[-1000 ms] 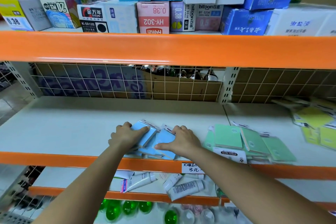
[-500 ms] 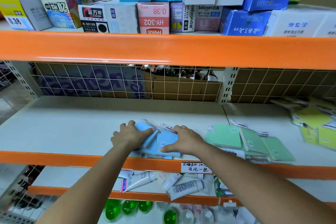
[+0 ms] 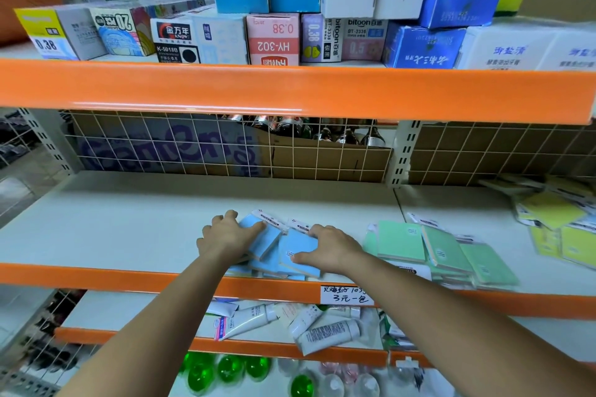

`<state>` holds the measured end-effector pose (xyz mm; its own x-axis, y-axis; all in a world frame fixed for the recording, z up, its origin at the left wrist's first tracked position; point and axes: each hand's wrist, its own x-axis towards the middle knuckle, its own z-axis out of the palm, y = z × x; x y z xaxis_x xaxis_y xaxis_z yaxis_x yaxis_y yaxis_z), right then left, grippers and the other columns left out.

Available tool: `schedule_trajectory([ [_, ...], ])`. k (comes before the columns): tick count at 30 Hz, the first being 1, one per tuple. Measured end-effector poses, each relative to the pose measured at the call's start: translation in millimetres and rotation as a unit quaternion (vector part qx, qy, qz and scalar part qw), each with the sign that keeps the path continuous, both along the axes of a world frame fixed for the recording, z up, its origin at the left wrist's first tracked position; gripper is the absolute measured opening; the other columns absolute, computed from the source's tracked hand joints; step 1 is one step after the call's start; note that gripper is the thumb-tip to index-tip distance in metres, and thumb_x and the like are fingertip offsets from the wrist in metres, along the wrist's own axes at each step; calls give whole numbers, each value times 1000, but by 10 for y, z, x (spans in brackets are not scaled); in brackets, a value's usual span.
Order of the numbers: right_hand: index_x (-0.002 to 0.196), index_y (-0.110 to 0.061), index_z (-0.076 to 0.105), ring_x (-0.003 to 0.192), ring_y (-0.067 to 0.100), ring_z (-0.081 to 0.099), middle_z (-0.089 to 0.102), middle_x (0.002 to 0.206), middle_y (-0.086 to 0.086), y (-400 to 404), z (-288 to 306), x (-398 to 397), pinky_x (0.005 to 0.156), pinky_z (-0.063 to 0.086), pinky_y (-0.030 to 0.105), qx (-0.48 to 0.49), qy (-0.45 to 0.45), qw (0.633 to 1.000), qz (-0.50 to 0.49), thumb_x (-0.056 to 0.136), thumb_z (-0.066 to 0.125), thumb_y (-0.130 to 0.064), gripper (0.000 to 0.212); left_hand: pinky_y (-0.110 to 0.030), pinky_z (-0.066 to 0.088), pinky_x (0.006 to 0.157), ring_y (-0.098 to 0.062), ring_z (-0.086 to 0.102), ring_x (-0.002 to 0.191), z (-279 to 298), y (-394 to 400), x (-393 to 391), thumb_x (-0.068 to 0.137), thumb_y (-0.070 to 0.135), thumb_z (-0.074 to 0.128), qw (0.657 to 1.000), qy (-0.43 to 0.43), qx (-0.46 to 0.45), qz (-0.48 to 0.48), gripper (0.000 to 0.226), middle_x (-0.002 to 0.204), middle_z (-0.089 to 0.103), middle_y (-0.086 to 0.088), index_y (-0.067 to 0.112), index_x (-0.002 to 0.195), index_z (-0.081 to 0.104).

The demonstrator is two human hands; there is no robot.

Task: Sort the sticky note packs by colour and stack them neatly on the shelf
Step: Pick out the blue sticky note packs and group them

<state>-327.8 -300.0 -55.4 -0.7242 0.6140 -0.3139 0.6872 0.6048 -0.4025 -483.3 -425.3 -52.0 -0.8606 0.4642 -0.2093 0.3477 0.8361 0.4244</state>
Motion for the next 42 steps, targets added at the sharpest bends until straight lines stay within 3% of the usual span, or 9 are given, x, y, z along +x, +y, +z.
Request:
schedule_trajectory([
  [7, 134, -22, 45, 118, 24, 51, 48, 135, 2, 6, 99, 58, 87, 43, 32, 16, 16, 1000, -8, 82, 63, -53, 64, -41, 36, 101, -31, 40, 128, 90, 53, 88, 87, 58, 50, 1000, 22, 21, -2, 64, 140, 46, -8, 20, 137, 43],
  [17, 134, -21, 47, 122, 24, 50, 49, 139, 2, 101, 283, 371, 92, 43, 32, 44, 79, 995, -29, 88, 60, -43, 52, -37, 40, 96, -30, 47, 121, 316, 373, 533, 89, 45, 53, 994, 47, 75, -68, 49, 129, 53, -10, 16, 128, 55],
  [22, 128, -23, 52, 116, 26, 54, 53, 133, 2, 223, 439, 674, 92, 47, 35, 59, 124, 989, -57, 89, 59, -41, 43, -28, 42, 76, -24, 55, 98, 450, 655, 904, 90, 34, 54, 984, 5, 121, -133, 35, 116, 63, -8, 12, 116, 60],
  [27, 123, -24, 54, 112, 24, 56, 56, 129, 0, 430, 587, 1137, 90, 48, 35, 81, 158, 980, -91, 90, 56, -32, 34, -27, 41, 76, -25, 56, 98, 562, 1003, 1409, 91, 31, 54, 974, 1, 142, -178, 28, 106, 64, -6, 12, 110, 62],
  [32, 121, -24, 56, 111, 22, 56, 59, 126, -2, 727, 646, 1744, 89, 48, 33, 92, 167, 974, -123, 90, 56, -32, 31, -24, 37, 64, -22, 54, 83, 641, 1385, 2012, 93, 31, 52, 963, 0, 146, -225, 23, 90, 59, -3, 13, 103, 62],
  [40, 123, -20, 55, 111, 24, 57, 59, 126, 3, 1397, 576, 2911, 90, 48, 35, 97, 157, 969, -165, 92, 56, -33, 34, -27, 45, 77, -26, 60, 96, 565, 2095, 3122, 91, 29, 52, 953, -18, 129, -273, 28, 102, 67, -8, 13, 109, 66],
  [42, 123, -20, 55, 112, 24, 57, 59, 126, 2, 1596, 553, 3226, 90, 49, 36, 95, 151, 969, -172, 92, 57, -33, 34, -25, 41, 73, -27, 61, 99, 542, 2290, 3432, 92, 30, 52, 952, -24, 120, -279, 30, 106, 68, -9, 14, 113, 65],
])
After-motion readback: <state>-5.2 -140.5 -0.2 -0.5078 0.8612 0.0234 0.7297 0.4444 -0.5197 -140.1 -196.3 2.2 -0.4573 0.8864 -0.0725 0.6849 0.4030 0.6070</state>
